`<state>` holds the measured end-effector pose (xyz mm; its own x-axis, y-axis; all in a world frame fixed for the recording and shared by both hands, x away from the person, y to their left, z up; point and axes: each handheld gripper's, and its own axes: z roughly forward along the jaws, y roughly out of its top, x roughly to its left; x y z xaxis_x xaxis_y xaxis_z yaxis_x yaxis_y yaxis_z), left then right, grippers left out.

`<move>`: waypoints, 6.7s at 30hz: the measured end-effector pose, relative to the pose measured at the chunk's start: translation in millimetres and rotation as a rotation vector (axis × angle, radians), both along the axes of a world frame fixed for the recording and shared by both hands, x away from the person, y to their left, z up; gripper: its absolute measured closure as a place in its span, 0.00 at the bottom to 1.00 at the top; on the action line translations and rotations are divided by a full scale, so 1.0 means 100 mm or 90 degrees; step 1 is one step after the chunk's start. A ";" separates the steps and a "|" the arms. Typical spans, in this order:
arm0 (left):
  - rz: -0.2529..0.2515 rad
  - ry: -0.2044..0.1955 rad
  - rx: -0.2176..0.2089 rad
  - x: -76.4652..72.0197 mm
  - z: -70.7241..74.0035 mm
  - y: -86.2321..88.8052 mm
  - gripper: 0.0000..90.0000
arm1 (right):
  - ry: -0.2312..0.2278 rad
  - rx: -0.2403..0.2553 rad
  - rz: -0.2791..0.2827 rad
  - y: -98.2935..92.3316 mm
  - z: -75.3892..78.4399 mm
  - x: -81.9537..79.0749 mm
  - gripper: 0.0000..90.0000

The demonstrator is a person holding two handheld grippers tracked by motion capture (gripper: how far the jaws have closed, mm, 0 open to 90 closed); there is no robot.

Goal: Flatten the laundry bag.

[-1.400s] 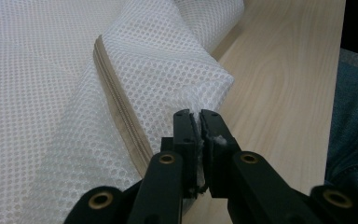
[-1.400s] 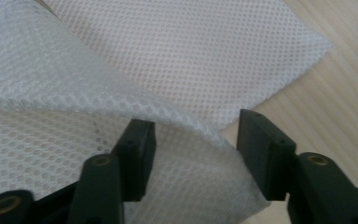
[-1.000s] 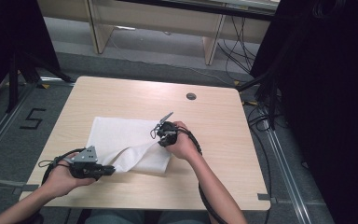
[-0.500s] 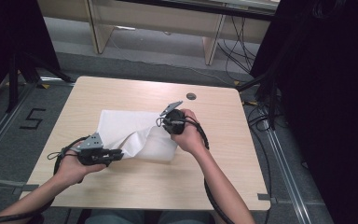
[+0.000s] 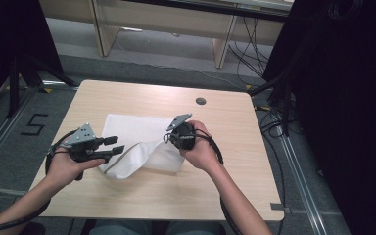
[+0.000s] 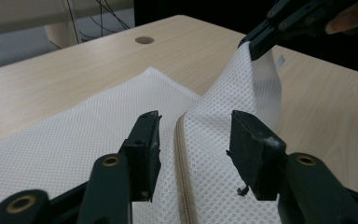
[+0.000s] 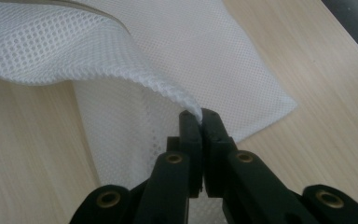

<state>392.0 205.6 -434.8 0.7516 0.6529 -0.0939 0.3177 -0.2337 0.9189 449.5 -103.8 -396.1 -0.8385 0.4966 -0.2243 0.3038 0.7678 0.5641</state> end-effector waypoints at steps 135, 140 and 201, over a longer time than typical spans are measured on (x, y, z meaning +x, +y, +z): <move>-0.106 0.067 0.148 -0.09 -0.42 -0.45 0.80 | 0.206 0.067 -0.015 0.02 -0.67 -0.89 1.00; -0.104 0.097 0.160 -0.22 -0.38 -0.34 0.92 | 0.216 0.070 -0.049 0.00 -0.72 -0.83 1.00; -0.194 0.150 0.289 -0.10 -0.68 -1.05 0.93 | 0.231 -0.006 -0.150 -0.57 -0.86 -0.61 0.99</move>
<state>382.1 100.8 -502.3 0.9045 0.4243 -0.0424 0.3573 -0.6999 0.6184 388.0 -160.9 -482.5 -0.7284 0.6827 0.0585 0.6483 0.6590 0.3813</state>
